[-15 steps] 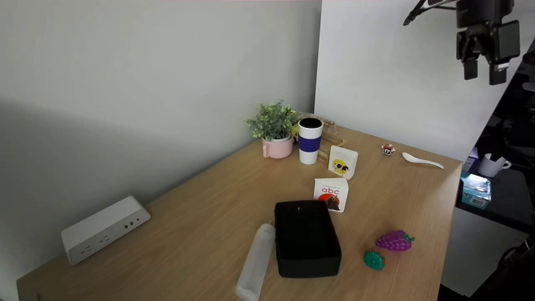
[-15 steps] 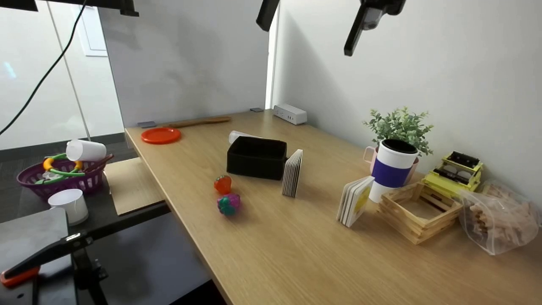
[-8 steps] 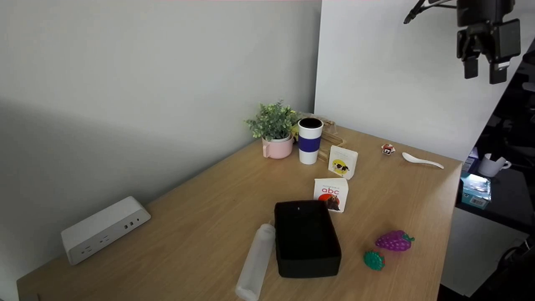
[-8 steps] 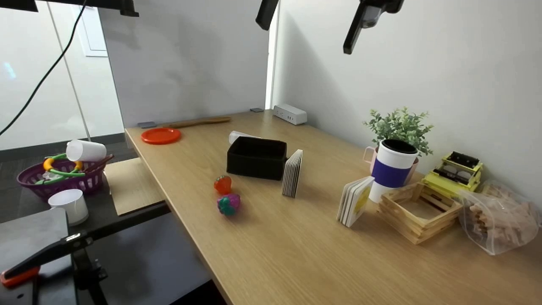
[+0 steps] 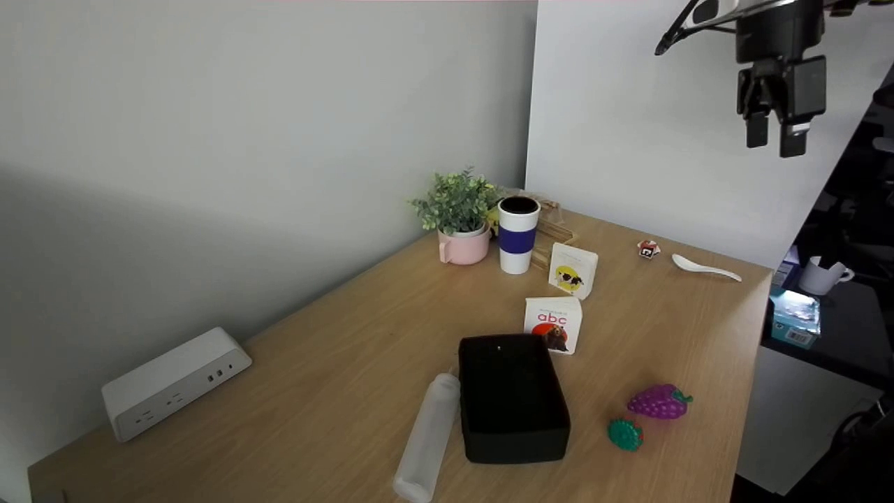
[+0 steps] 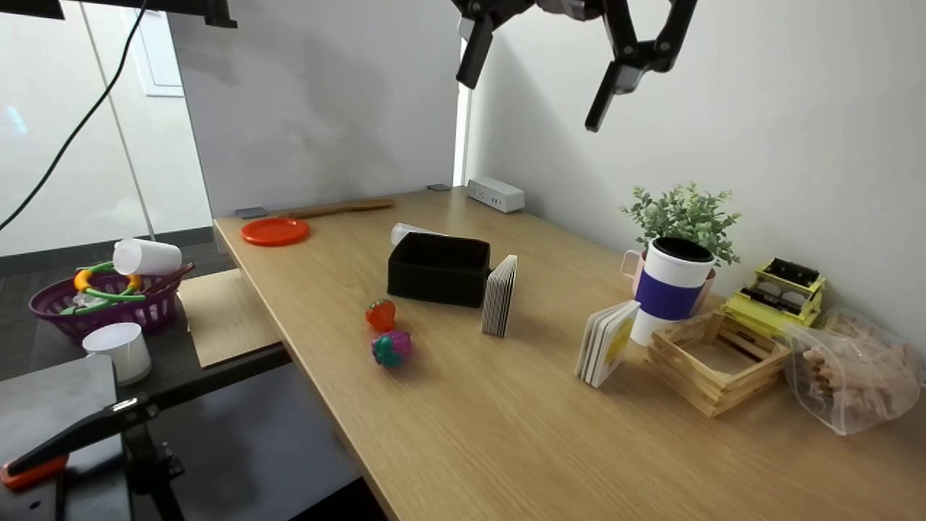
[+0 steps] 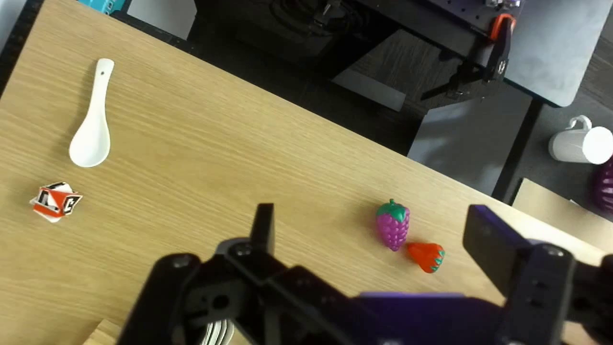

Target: Put the yellow and orange books in the black box

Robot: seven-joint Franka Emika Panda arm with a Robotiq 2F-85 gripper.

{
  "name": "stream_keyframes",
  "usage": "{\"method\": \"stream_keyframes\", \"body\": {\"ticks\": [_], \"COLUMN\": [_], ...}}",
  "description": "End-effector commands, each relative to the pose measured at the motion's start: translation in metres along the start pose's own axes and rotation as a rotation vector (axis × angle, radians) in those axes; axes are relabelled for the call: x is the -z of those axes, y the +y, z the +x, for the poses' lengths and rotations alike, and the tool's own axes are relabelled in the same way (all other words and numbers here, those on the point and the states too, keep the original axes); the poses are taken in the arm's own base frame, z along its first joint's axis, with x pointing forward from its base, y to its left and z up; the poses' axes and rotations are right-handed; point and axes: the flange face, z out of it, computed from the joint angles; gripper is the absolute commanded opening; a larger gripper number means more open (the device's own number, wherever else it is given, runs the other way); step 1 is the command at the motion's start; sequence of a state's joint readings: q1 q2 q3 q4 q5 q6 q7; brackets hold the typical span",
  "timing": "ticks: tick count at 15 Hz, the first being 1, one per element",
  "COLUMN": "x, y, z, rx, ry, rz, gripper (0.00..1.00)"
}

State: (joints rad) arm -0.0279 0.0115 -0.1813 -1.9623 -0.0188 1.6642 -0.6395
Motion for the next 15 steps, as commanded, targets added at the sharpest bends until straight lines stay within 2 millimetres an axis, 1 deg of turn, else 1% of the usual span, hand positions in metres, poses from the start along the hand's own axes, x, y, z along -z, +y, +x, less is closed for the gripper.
{"method": "stream_keyframes", "body": {"ticks": [1, 5, 8, 9, 11, 12, 15], "x": [-0.019, -0.049, -0.076, -0.082, -0.086, -0.089, -0.092], "y": [0.031, 0.049, 0.056, 0.057, 0.055, 0.049, 0.051], "z": [0.025, 0.049, 0.072, 0.077, 0.079, 0.076, 0.079], "rx": [-0.013, -0.012, -0.006, -0.005, 0.013, -0.015, -0.007], "ry": [0.017, -0.015, -0.029, -0.031, -0.042, -0.065, -0.067], "rz": [0.058, 0.104, 0.143, 0.156, 0.164, 0.146, 0.151], "gripper": [1.00, 1.00, 1.00, 1.00, 1.00, 1.00, 1.00]}}
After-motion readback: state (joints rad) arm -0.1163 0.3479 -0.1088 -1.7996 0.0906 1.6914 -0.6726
